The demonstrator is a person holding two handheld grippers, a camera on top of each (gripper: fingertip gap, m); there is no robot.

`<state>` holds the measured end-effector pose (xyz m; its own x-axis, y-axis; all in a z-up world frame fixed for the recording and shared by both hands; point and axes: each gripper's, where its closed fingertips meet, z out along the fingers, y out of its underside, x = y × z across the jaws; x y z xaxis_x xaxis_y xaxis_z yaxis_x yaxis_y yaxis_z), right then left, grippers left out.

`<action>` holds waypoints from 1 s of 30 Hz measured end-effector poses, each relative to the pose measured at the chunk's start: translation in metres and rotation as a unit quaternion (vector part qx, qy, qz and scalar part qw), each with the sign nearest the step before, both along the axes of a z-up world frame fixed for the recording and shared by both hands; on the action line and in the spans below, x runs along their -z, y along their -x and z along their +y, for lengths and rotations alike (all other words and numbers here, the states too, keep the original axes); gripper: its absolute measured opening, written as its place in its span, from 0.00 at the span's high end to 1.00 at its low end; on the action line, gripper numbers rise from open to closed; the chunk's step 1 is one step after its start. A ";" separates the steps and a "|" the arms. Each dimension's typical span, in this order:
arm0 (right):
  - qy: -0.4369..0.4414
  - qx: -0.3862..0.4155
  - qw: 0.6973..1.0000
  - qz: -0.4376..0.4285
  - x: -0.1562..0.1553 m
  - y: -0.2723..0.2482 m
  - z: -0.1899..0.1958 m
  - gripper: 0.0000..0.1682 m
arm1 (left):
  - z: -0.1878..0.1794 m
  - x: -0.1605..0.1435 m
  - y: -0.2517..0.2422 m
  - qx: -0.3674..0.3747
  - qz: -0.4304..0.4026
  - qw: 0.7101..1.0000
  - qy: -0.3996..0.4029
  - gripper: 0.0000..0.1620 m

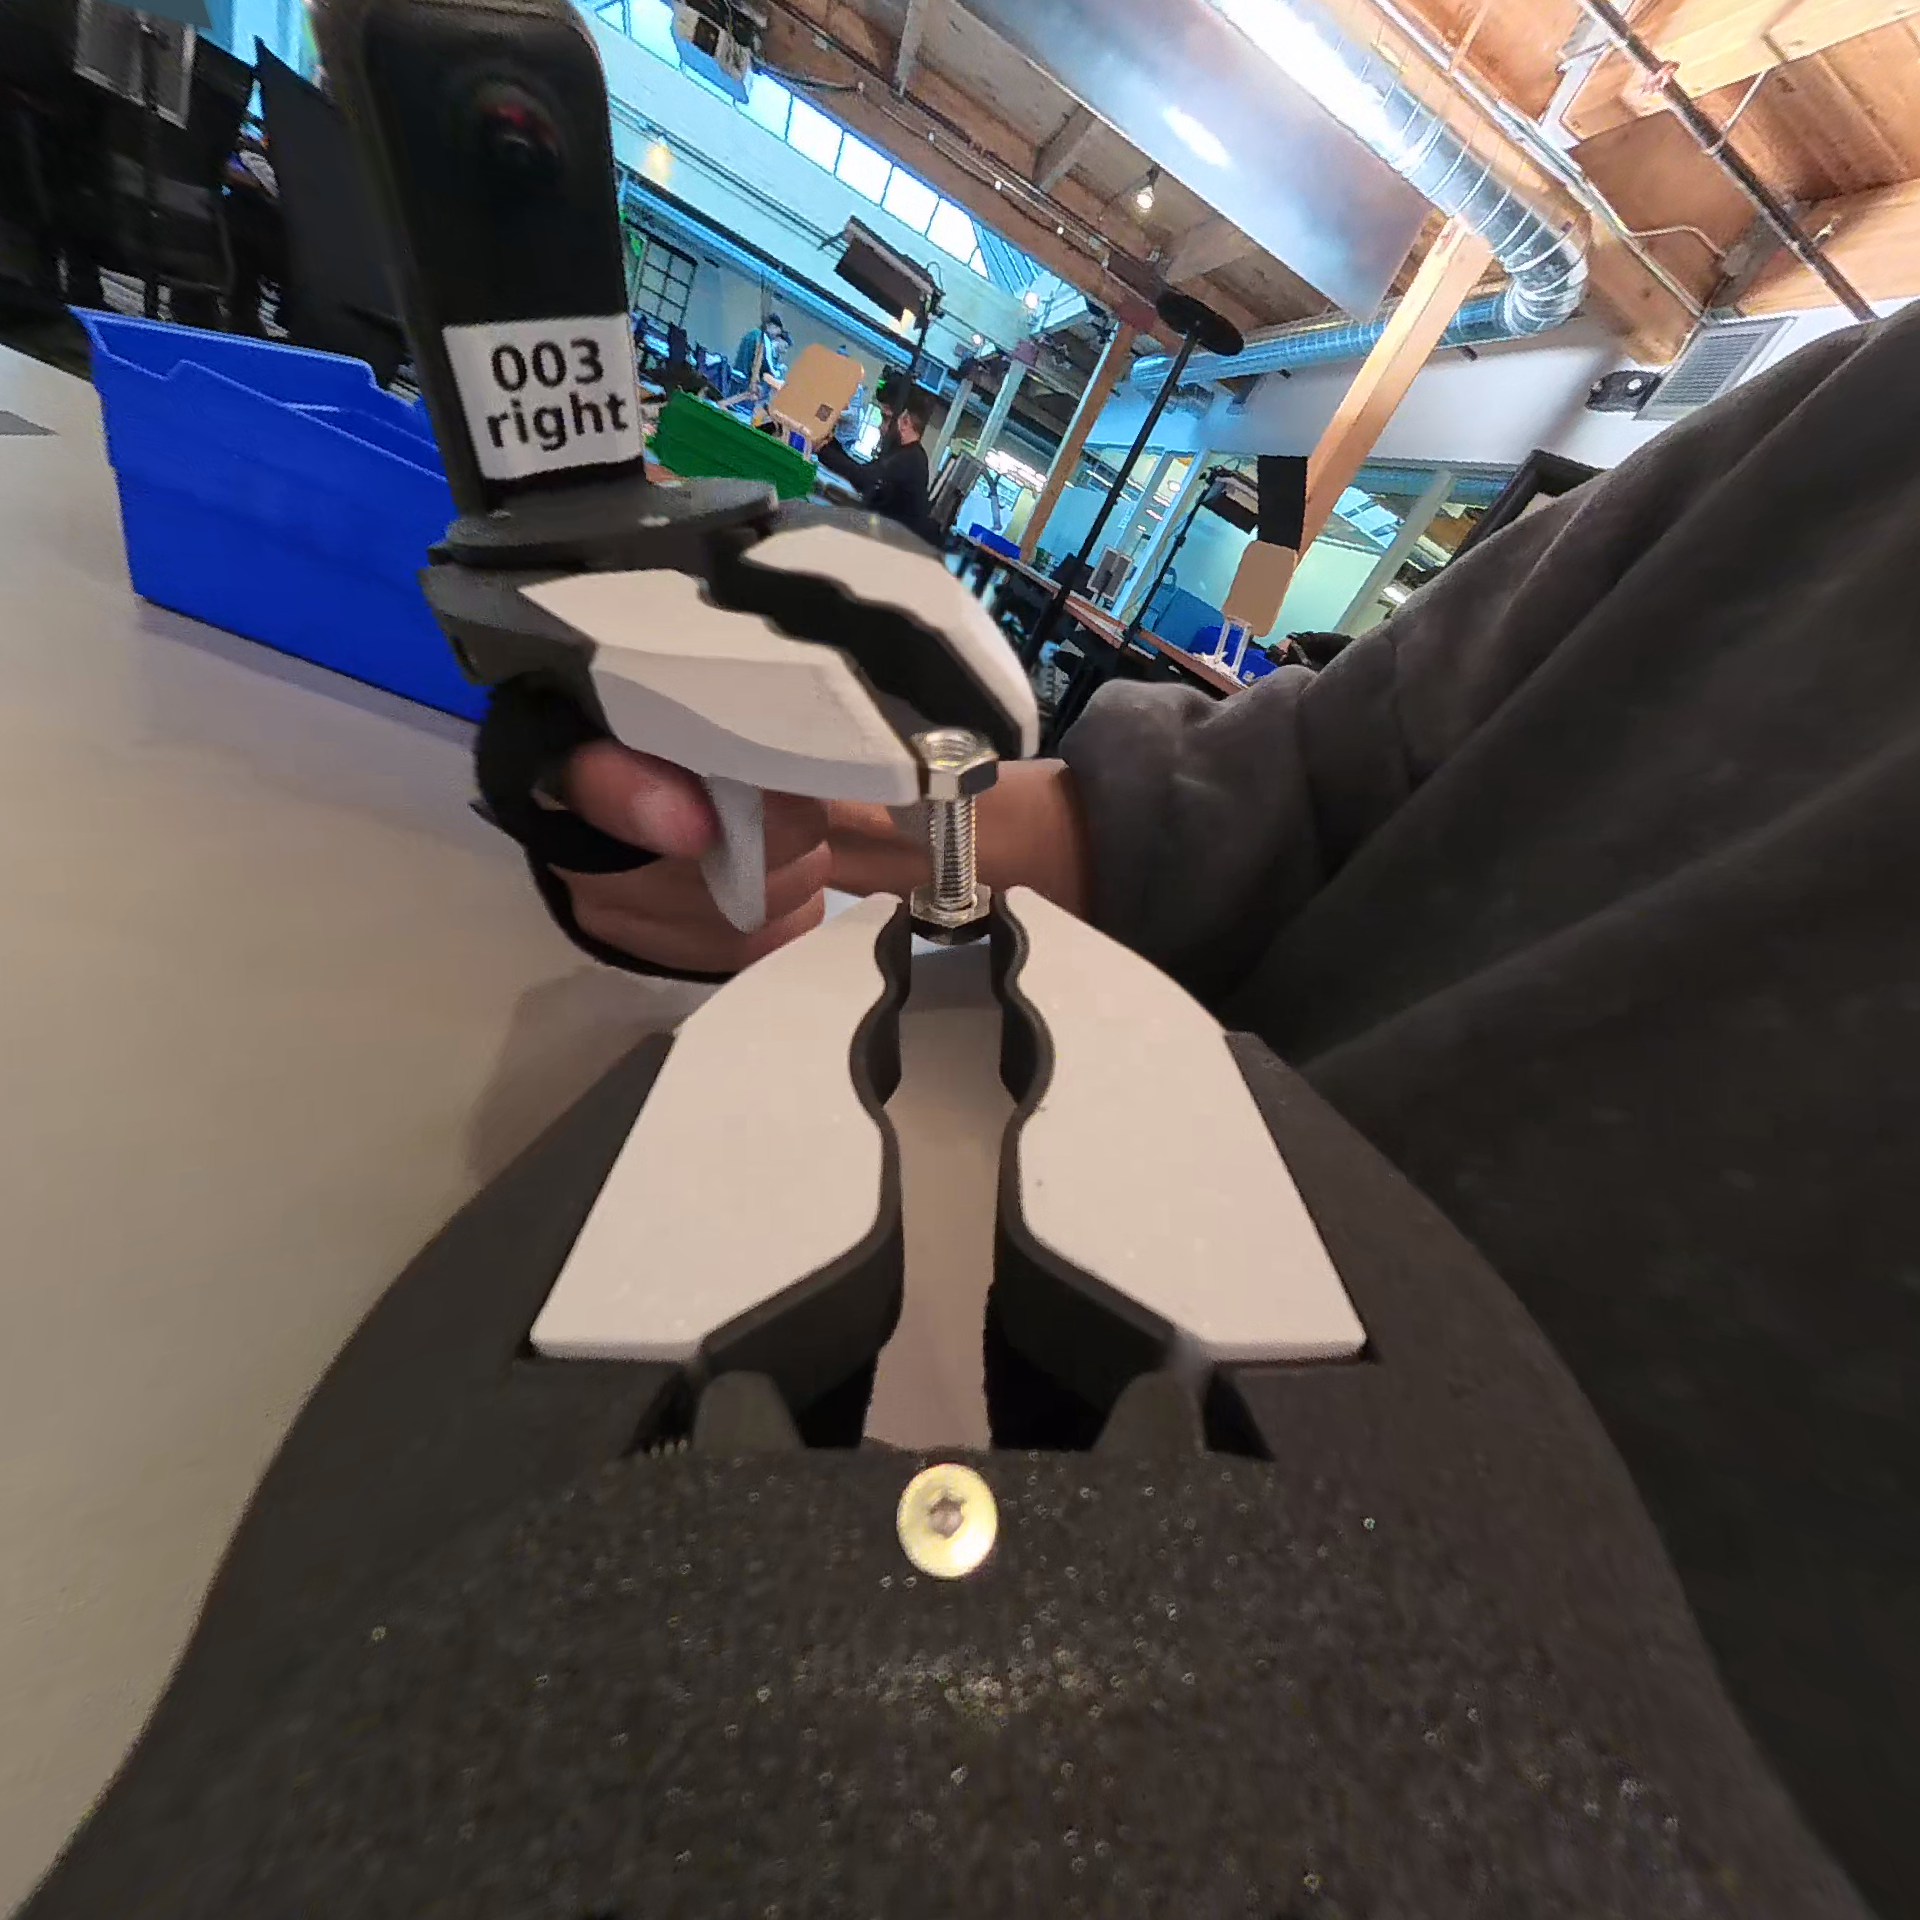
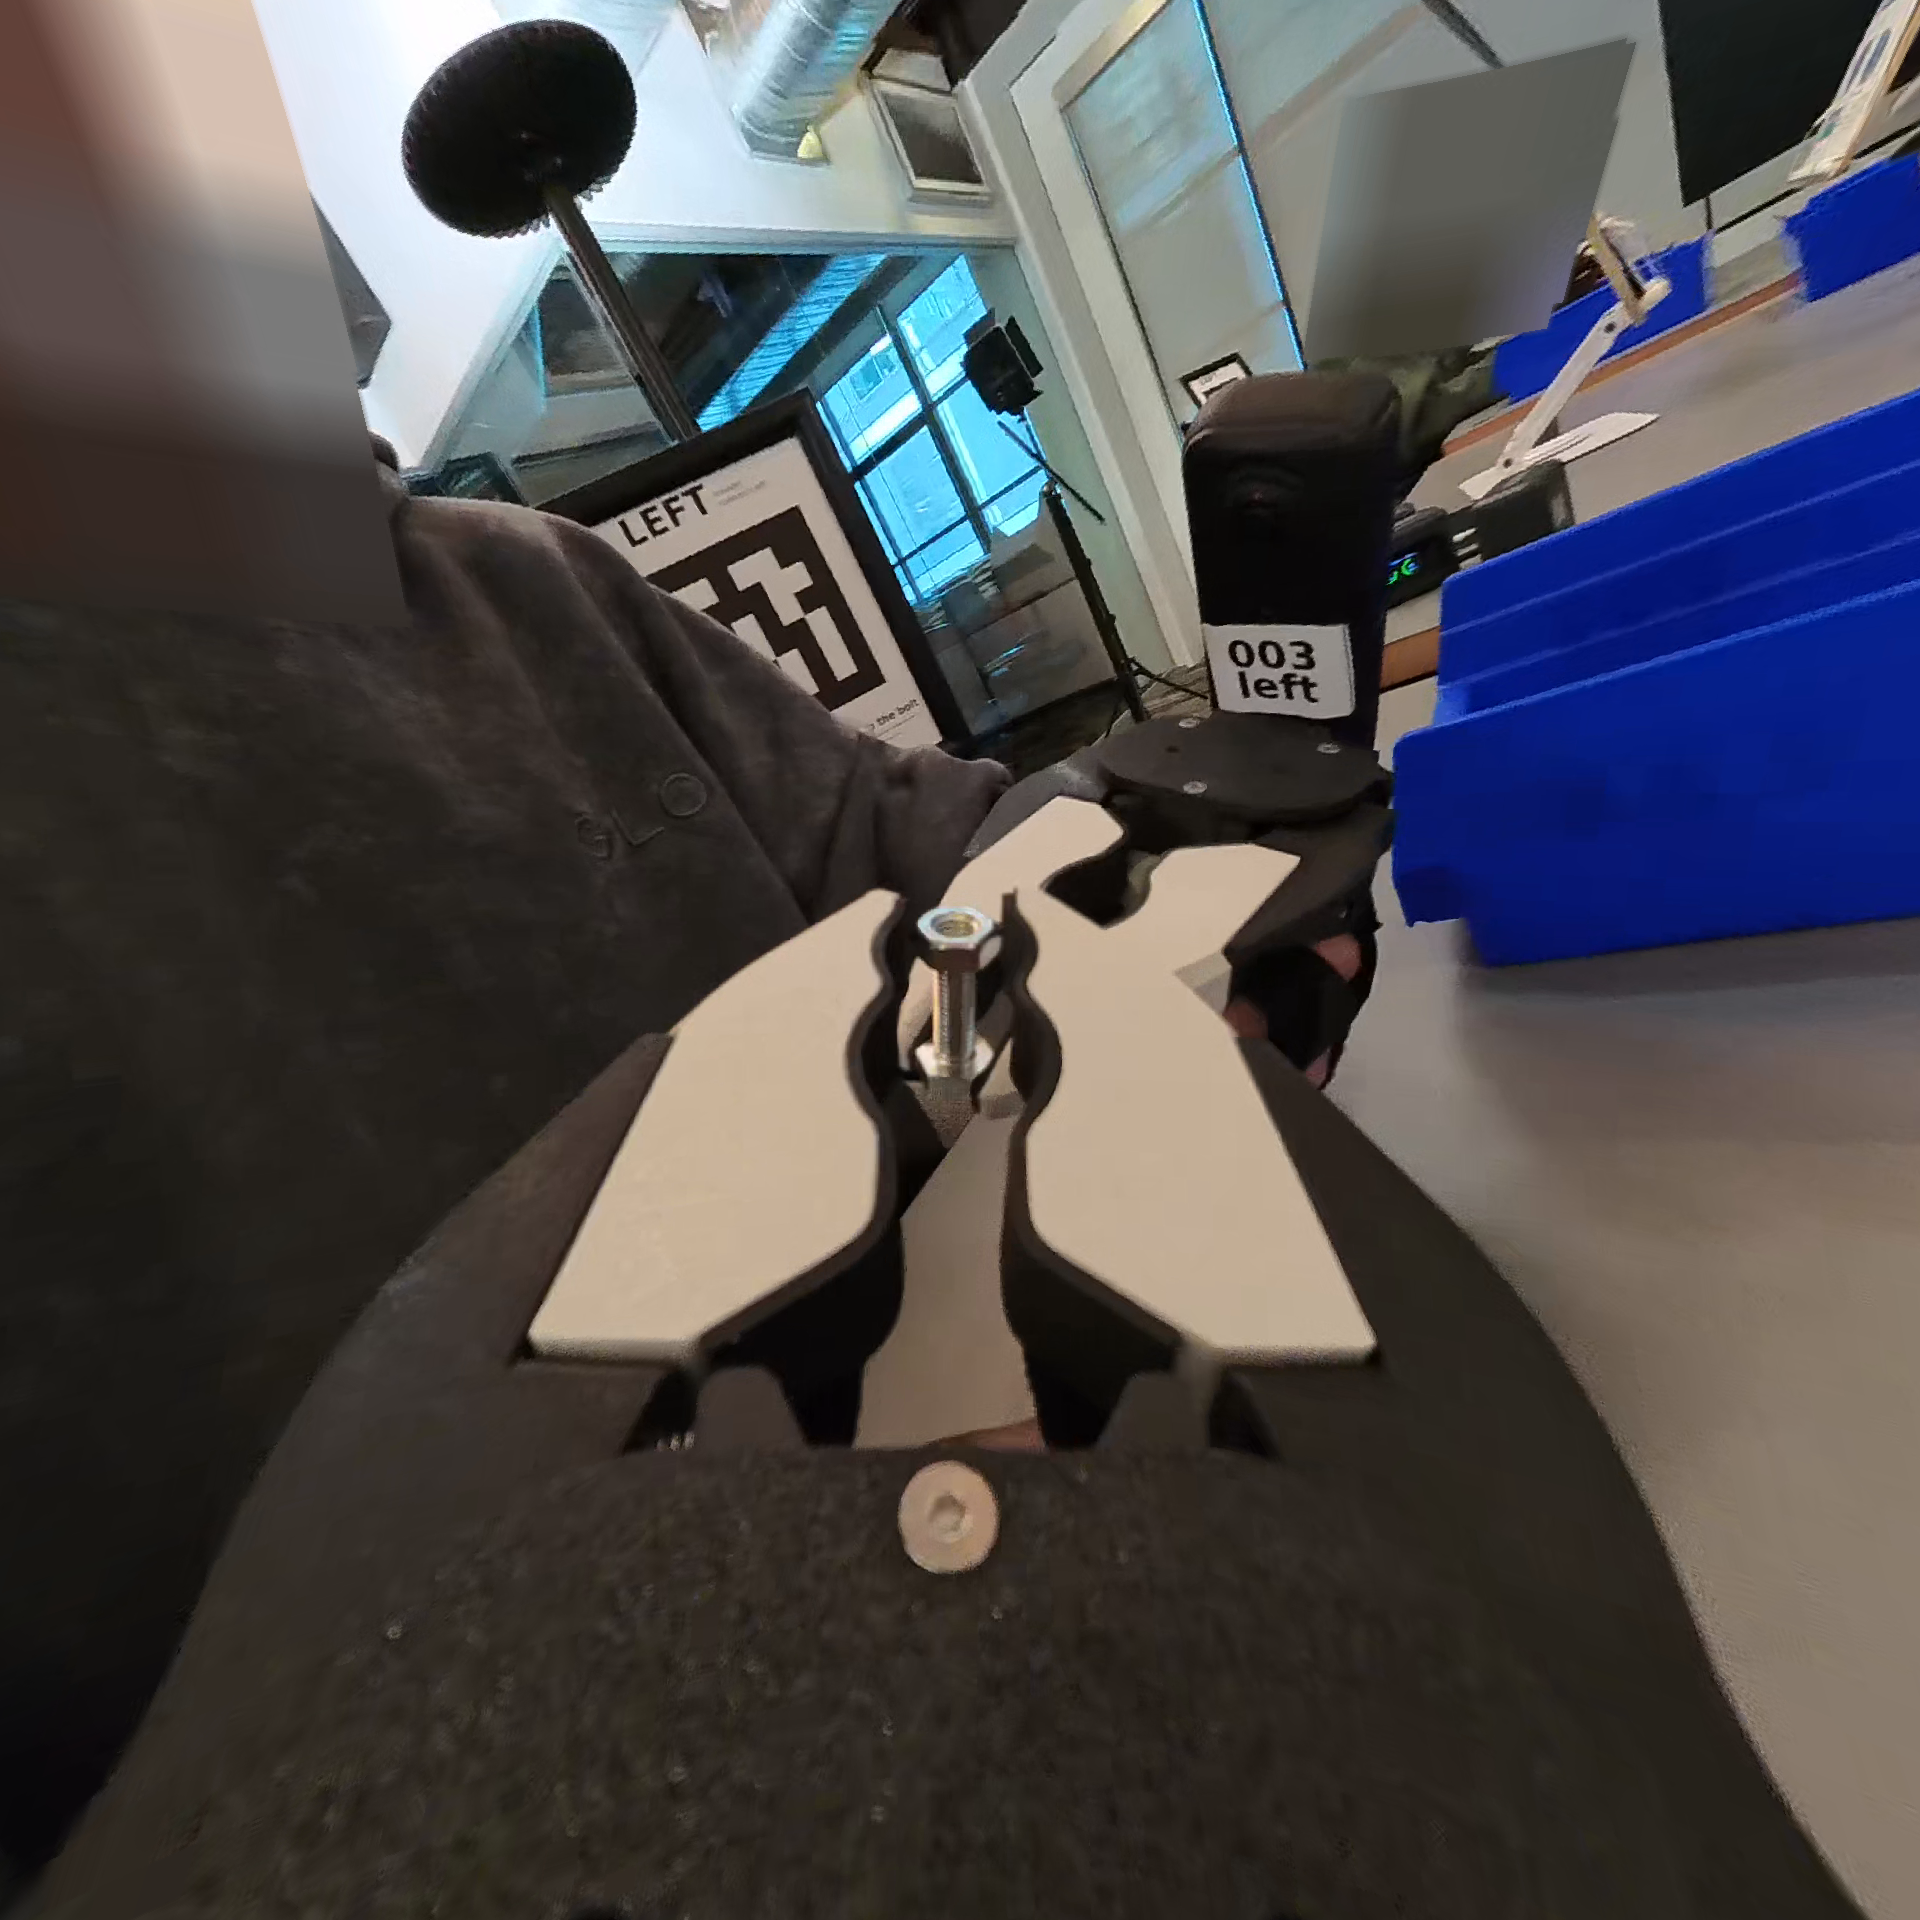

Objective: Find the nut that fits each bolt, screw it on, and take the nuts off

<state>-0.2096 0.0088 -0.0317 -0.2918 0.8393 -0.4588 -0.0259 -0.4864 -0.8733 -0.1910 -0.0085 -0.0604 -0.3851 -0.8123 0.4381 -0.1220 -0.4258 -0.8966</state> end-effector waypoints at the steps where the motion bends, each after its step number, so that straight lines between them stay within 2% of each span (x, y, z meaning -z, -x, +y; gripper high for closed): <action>1: -0.001 0.007 1.000 0.003 0.000 0.001 0.002 0.91 | 0.001 0.000 0.000 -0.001 0.000 1.000 0.003 0.92; 4: -0.004 0.043 0.999 -0.009 0.003 0.002 0.007 0.91 | 0.006 0.003 0.000 -0.018 0.008 1.000 -0.004 0.92; 7: -0.034 0.139 0.989 -0.042 0.010 0.002 0.018 0.91 | 0.017 0.011 -0.003 -0.059 0.029 0.997 -0.027 0.92; 10: -0.087 0.282 0.950 -0.106 0.019 -0.003 0.032 0.91 | 0.030 0.020 -0.005 -0.097 0.054 0.993 -0.038 0.92; 14: -0.121 0.438 0.872 -0.183 0.028 -0.010 0.045 0.91 | 0.041 0.028 -0.008 -0.138 0.076 0.986 -0.058 0.92; 17: -0.111 0.531 0.810 -0.223 0.032 -0.014 0.050 0.91 | 0.045 0.033 -0.009 -0.153 0.089 0.982 -0.064 0.92; 19: -0.116 0.546 0.797 -0.231 0.032 -0.011 0.047 0.91 | 0.042 0.032 -0.010 -0.144 0.087 0.984 -0.061 0.91; 20: -0.121 0.539 0.804 -0.221 0.027 -0.010 0.043 0.91 | 0.040 0.030 -0.009 -0.140 0.080 0.985 -0.057 0.91; 21: -0.136 0.510 0.826 -0.199 0.019 -0.006 0.036 0.90 | 0.039 0.028 -0.009 -0.133 0.076 0.987 -0.053 0.91; 23: -0.139 0.489 0.843 -0.175 0.008 -0.017 0.034 0.84 | 0.037 0.027 -0.008 -0.121 0.074 0.989 -0.044 0.91; 25: -0.119 0.399 0.900 -0.128 0.002 -0.017 0.026 0.84 | 0.030 0.021 -0.006 -0.097 0.057 0.993 -0.033 0.92; 26: -0.097 0.361 0.921 -0.115 0.003 -0.018 0.027 0.78 | 0.027 0.018 -0.005 -0.084 0.049 0.995 -0.028 0.91; 27: -0.078 0.285 0.951 -0.093 0.004 -0.015 0.018 0.80 | 0.022 0.015 -0.004 -0.069 0.041 0.997 -0.021 0.91; 28: -0.047 0.219 0.972 -0.078 0.005 -0.015 0.012 0.81 | 0.019 0.013 -0.003 -0.056 0.034 0.998 -0.016 0.91; 30: -0.016 0.141 0.989 -0.035 0.001 -0.017 0.008 0.80 | 0.012 0.007 -0.001 -0.035 0.019 0.999 -0.009 0.92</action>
<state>-0.1928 0.0164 -0.0326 -0.0126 0.8970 -0.4418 -0.0951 -0.4409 -0.8925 -0.1896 0.0033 -0.0674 -0.3111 -0.8442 0.4364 -0.1264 -0.4184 -0.8994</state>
